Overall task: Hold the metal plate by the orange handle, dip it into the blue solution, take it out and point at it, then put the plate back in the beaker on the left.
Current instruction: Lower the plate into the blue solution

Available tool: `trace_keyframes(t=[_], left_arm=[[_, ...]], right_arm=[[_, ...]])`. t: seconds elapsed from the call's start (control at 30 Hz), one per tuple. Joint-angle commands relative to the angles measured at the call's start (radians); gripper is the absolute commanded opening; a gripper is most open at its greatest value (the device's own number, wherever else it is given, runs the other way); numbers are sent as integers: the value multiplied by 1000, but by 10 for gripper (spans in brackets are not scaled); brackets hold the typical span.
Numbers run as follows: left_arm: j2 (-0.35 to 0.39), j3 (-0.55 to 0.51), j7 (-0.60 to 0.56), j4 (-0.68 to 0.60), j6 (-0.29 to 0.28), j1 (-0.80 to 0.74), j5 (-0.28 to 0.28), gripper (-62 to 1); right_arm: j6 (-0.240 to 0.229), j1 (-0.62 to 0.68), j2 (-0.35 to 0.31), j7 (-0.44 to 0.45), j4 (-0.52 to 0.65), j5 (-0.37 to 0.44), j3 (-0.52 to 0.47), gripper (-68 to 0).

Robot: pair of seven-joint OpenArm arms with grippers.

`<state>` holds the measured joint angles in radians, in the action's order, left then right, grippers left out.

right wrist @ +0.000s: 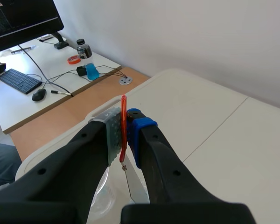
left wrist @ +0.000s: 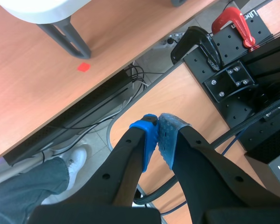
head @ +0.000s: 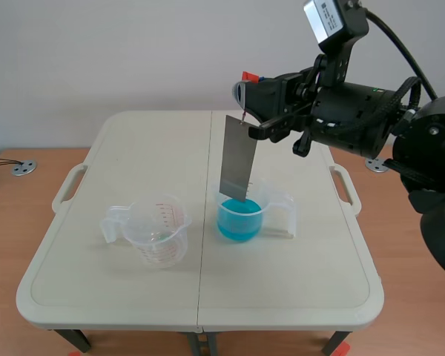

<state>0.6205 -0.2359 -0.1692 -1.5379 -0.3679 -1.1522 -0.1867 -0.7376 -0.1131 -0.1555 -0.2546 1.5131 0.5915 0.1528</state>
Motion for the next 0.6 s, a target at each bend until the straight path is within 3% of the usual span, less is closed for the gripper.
trace_keyframes(t=[0.0, 0.57], left_arm=[[-8, -1, -13, -5, -4, 0, -6, -564], [-8, -1, 9, -5, -4, 0, -6, -564]], right_arm=[[-8, -23, 1, 26, 0, 13, 3, -663], [-8, -23, 43, 169, -167, -142, 6, -663]])
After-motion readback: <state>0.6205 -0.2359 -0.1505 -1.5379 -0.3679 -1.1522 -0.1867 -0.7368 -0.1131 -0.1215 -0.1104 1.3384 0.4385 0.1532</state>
